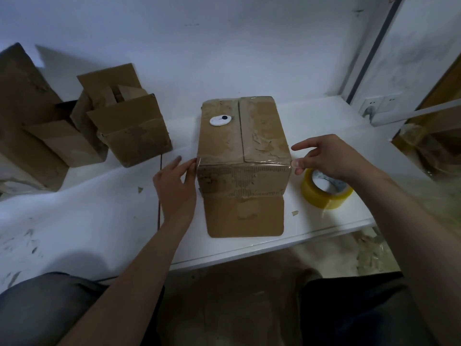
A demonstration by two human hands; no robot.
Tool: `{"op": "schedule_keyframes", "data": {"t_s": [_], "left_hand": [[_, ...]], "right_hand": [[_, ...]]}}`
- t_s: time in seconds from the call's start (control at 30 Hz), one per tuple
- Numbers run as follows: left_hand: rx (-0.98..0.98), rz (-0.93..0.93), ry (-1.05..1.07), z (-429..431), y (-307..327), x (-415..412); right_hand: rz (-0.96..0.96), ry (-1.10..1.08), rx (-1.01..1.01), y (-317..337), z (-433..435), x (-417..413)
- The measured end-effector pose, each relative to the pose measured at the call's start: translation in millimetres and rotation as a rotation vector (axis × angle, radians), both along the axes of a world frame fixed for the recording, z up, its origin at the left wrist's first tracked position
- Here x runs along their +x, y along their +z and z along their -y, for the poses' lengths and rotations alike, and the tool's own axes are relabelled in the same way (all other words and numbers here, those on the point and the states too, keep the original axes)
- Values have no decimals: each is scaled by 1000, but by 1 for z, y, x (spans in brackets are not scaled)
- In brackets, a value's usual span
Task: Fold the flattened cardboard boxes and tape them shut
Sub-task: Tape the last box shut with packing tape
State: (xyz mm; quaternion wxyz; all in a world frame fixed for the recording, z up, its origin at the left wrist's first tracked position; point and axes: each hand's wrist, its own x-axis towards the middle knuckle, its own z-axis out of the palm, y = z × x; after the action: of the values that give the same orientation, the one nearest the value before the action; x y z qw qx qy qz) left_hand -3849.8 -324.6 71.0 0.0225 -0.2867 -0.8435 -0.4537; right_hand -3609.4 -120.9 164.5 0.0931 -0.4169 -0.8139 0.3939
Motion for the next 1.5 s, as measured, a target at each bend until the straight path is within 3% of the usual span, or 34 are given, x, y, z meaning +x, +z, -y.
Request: {"op": "schedule_keyframes", "data": {"t_s": [0.1,0.37,0.43,0.53,0.6,0.7,0.77,0.93,1.2,1.37,1.5], "left_hand": [[-93,160,19,-7,-2,2],[-453,-12,96,-12,-14,1],[-380,-11,100,-14,-10,-4],[-106,-31,126,-16,9,-15],[-7,-137,33,-19,25,-11],[-51,-374,-174,-36,41,11],[-108,-434,-249,-56,47,28],[-362,-536,-201,-82,41,34],[-433,-287,-268,-54,48,-17],[-290,18,-313,-40,43,-44],[-276,104,-286,-39,37,-43]], "right_hand": [[0,1,-3,0,1,-1],[-17,5,-27,0,0,0],[-15,5,-28,0,0,-1],[-9,18,-26,-1,-1,0],[-13,23,-26,-1,-2,0],[-12,21,-22,-1,-2,-1],[-17,19,-30,-1,-1,-1],[-50,5,-57,-2,-3,2],[-58,20,-91,-4,-8,3],[-73,-5,-100,-7,-11,6],[-92,16,-97,-11,-10,3]]}}
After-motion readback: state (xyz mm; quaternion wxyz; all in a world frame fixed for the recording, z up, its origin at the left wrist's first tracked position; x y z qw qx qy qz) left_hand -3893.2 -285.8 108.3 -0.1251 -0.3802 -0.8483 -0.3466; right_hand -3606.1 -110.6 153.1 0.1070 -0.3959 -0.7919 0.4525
